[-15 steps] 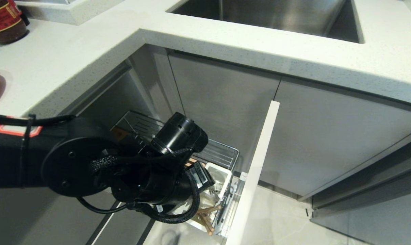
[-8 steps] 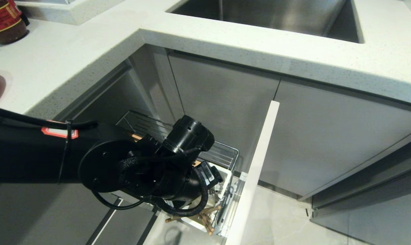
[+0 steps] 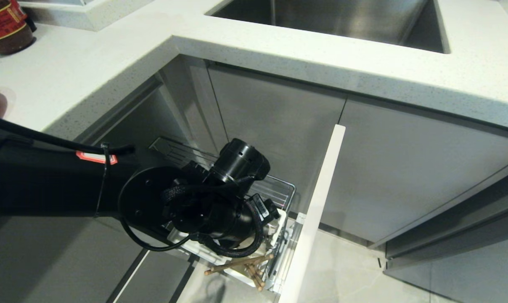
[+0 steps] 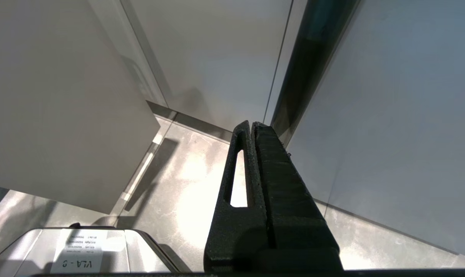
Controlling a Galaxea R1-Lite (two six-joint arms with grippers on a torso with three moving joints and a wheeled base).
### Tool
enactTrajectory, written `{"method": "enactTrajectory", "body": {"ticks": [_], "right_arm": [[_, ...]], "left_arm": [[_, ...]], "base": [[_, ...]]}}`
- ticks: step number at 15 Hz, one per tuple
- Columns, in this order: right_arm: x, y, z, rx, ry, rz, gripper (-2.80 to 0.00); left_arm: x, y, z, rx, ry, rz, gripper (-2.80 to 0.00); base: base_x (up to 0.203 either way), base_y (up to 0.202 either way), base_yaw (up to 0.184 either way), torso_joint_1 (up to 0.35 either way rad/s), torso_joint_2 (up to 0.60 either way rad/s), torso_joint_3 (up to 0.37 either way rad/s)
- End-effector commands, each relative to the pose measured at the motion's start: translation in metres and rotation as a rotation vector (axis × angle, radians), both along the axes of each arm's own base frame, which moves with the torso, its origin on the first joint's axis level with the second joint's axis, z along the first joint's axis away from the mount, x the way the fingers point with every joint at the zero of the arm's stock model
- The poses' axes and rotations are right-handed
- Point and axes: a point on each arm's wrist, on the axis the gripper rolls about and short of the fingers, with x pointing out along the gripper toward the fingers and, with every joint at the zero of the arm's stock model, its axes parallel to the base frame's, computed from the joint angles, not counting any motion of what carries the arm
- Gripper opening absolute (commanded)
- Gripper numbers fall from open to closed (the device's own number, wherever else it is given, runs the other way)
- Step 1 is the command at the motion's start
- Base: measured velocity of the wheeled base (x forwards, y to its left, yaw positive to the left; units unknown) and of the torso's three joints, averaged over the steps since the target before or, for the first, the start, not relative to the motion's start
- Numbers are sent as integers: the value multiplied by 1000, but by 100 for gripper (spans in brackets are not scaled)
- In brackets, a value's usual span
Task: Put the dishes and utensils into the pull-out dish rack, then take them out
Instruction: Take the spoon out of the cupboard
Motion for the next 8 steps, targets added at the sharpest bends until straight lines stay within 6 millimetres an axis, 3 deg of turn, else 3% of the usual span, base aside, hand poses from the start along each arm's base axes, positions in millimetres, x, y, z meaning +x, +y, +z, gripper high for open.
{"method": "enactTrajectory", "body": {"ticks": [1, 8], "right_arm": [[0, 0, 0, 0, 0, 0, -280], [0, 0, 0, 0, 0, 0, -280]], "left_arm": [[1, -1, -3, 6, 9, 8, 0], [7, 0, -10, 19, 23, 21, 0]], "base": [[0, 0, 0, 0, 0, 0], [0, 0, 0, 0, 0, 0]]}}
